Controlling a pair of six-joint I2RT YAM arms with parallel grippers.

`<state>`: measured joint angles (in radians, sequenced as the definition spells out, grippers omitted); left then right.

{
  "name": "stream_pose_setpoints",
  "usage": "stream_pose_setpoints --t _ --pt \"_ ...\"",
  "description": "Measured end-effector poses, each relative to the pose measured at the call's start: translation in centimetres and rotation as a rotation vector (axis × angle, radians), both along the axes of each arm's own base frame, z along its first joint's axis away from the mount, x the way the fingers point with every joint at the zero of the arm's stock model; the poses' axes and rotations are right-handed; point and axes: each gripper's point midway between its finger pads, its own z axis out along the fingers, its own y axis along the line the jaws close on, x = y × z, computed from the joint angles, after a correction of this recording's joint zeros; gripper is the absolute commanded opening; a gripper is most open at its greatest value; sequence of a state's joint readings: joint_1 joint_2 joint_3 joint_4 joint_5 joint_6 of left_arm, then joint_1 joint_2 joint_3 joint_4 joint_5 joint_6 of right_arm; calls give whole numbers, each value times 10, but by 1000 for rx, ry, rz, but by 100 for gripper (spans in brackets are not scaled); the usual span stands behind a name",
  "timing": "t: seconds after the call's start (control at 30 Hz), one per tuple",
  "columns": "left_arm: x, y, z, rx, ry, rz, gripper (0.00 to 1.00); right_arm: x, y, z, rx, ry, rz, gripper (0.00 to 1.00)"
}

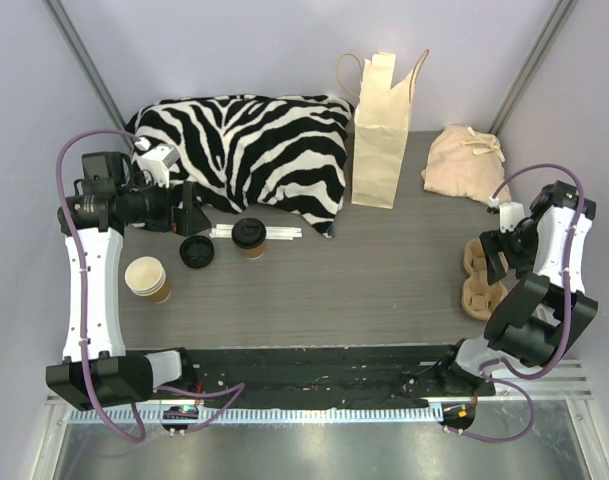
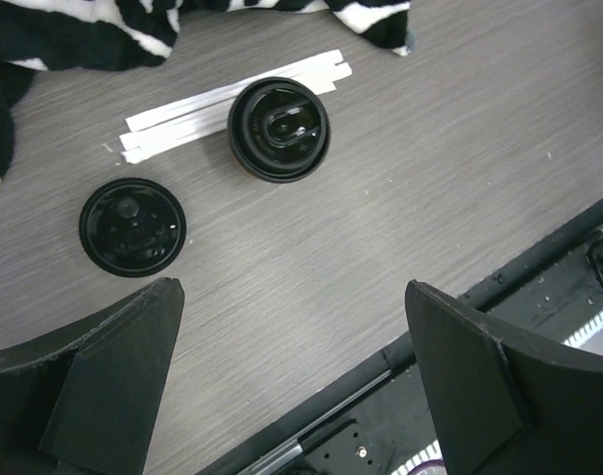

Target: Pack the takeout coffee

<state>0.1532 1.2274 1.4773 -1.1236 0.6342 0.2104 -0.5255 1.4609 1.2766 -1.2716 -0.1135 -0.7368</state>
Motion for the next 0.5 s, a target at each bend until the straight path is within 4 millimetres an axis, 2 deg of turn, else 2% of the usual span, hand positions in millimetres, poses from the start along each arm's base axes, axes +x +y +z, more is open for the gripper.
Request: stream_pose_setpoints --t 0.13,0.23,0.5 --pt "0 -5 1 -25 11 -29 100 -4 -11 0 -19 2 120 64" --pt "2 -8 0 -46 23 -41 100 -5 -13 -7 -20 16 150 62" --pt "4 -11 3 -68 30 -43 100 -19 -20 -53 56 118 78 60"
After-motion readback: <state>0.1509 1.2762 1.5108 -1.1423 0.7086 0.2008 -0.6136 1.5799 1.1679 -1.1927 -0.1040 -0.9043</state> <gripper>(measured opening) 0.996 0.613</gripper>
